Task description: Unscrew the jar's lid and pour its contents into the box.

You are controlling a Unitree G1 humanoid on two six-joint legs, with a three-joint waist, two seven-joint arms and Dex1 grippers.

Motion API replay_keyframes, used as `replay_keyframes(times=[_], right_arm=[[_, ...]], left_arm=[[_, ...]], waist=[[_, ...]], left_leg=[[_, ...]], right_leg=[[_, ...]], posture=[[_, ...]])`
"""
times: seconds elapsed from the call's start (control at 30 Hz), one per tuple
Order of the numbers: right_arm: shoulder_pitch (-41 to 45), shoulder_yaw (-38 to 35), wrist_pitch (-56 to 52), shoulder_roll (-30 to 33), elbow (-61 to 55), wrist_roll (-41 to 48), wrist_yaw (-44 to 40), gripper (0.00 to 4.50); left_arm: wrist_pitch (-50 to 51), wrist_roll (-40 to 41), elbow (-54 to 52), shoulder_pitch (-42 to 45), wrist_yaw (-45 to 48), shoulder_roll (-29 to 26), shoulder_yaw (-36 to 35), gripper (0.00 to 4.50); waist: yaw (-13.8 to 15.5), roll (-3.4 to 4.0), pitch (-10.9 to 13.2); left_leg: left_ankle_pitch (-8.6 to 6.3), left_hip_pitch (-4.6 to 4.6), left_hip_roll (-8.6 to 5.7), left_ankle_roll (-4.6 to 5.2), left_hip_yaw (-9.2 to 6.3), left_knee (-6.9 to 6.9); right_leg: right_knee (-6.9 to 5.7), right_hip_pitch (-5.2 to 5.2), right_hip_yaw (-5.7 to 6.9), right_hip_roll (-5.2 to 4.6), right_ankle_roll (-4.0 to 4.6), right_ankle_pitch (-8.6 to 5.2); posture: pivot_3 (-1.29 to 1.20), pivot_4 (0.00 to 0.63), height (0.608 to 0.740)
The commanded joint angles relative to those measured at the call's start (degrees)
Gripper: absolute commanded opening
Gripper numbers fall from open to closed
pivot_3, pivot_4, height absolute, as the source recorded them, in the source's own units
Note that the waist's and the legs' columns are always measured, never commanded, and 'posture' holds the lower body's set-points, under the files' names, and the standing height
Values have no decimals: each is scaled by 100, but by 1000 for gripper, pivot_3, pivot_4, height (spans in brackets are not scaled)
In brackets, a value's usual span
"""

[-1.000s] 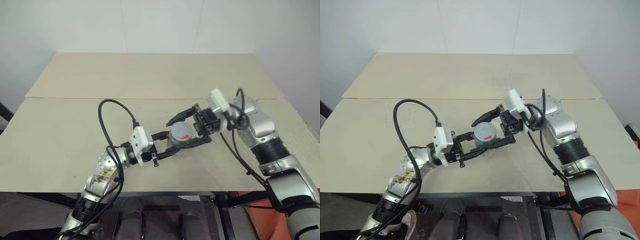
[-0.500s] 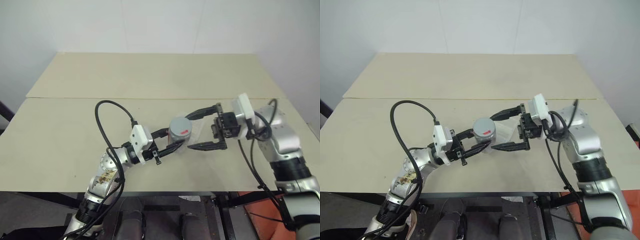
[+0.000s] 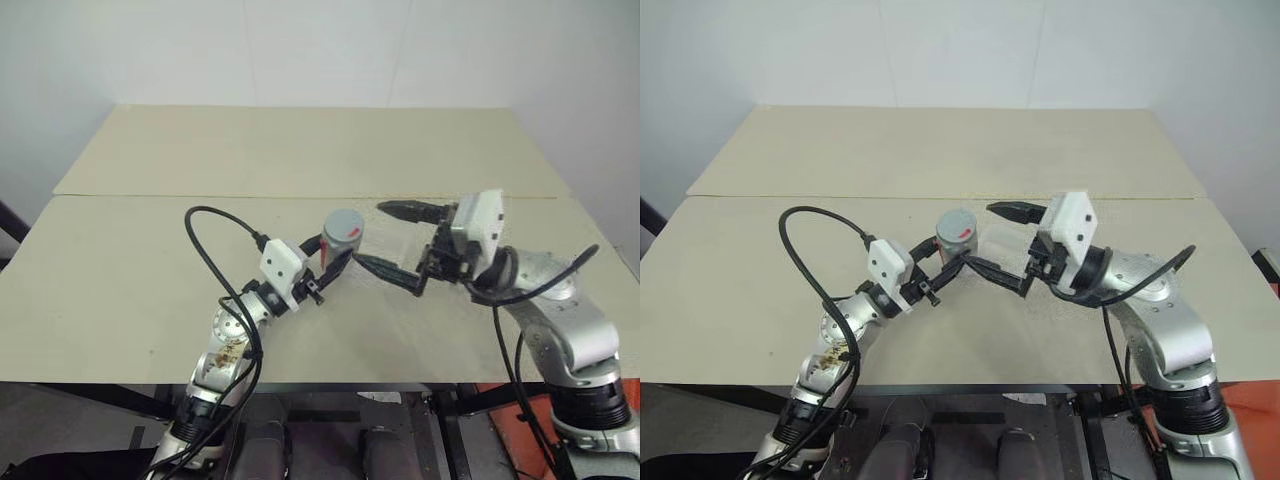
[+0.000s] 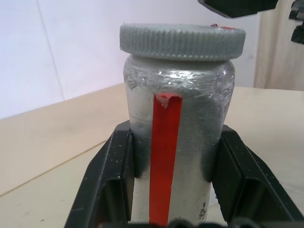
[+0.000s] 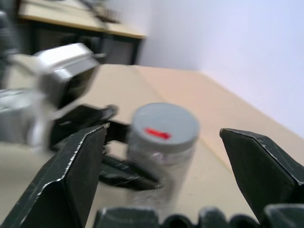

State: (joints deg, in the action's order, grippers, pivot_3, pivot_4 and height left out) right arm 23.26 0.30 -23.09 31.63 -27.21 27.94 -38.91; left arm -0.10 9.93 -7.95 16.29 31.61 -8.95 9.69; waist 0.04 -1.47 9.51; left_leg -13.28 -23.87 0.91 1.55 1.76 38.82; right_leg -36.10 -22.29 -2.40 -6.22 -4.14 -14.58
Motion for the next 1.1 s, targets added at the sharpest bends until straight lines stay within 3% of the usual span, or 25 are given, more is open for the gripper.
replay_keyframes(times=[0.03,0.53,0.87,0.97,1.07,1.1], right_arm=[[88,166,-317,-360,-330,-170,695,4481],[196,503,-216,-1165,-107,-617,1143,4481],[225,572,-318,-1209,-16,-652,1064,4481],[230,577,-332,-1251,8,-647,1085,3883],[242,615,-309,-1274,45,-715,1118,2877],[245,615,-300,-1281,55,-722,1120,2775]], left_arm=[[-145,-11,-87,114,-38,36,5,1870],[-131,-20,-45,146,-8,17,-28,1870],[-176,4,-35,154,67,-23,-27,1870],[-176,15,-37,145,70,-34,-40,1870],[-189,3,-30,128,60,-46,-45,1870],[-185,7,-34,125,58,-46,-48,1870]], waist=[[0,0,0],[-23,0,0],[-40,0,0],[-43,0,0],[-52,0,0],[-53,0,0]], left_leg=[[0,0,-1,0,0,0],[0,-2,-2,0,-1,-1],[0,-2,-2,1,-1,-1],[0,-2,-2,0,-1,-1],[0,-2,-2,0,-1,-1],[0,-2,-2,0,-2,-1]], right_leg=[[1,0,-1,0,0,0],[2,0,2,1,0,0],[2,0,2,1,0,0],[2,0,2,1,0,0],[2,0,2,1,0,0],[2,0,2,1,0,0]], posture=[[0,150,740],[0,150,740],[0,150,740],[0,150,740],[0,150,740],[0,150,740]])
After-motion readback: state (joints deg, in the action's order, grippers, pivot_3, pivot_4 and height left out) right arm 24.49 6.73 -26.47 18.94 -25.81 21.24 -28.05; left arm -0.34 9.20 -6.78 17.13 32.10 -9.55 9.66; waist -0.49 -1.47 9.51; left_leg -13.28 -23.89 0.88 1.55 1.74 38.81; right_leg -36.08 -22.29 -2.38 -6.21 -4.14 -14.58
